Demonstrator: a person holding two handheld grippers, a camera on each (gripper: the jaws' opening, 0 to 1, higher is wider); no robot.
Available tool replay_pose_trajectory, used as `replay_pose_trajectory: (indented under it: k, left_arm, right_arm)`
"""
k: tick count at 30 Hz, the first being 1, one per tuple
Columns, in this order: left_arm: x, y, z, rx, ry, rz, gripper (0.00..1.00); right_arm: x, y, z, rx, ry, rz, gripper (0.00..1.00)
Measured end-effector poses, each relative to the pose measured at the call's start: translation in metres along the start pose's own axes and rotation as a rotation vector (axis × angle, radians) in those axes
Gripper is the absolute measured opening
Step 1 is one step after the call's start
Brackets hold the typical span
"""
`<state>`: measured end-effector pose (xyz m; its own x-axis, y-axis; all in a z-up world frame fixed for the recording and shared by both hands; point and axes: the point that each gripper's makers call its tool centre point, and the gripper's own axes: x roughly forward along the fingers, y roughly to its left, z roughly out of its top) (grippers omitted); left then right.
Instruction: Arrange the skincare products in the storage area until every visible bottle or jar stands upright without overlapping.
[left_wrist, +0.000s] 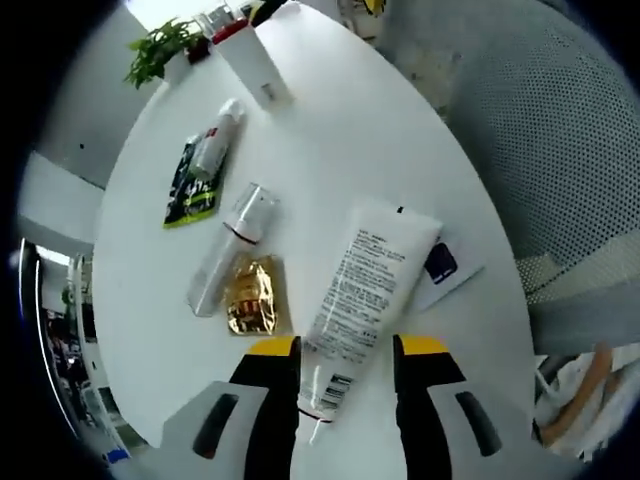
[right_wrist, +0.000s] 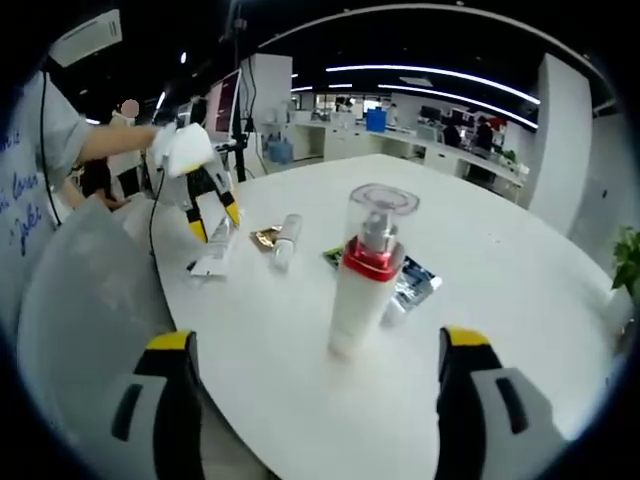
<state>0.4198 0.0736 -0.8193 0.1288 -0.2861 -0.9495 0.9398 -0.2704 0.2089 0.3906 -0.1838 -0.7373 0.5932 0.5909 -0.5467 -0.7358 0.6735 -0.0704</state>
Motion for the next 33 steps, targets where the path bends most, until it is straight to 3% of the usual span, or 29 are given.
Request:
replay_pose_trajectory:
  k: [16,33]
  left_arm:
    - [0.012,0.003,0.003,0.092,0.037,-0.069,0.32]
    - [0.011,0.005,0.001,0.05,0.041,-0.057,0.29]
  right_arm:
    - [-0.001,-0.001,-0.002,0.001,0.007,0.003,1.0]
    - [-0.003,0.002,-0.004,0.007,0.004,0.001,1.0]
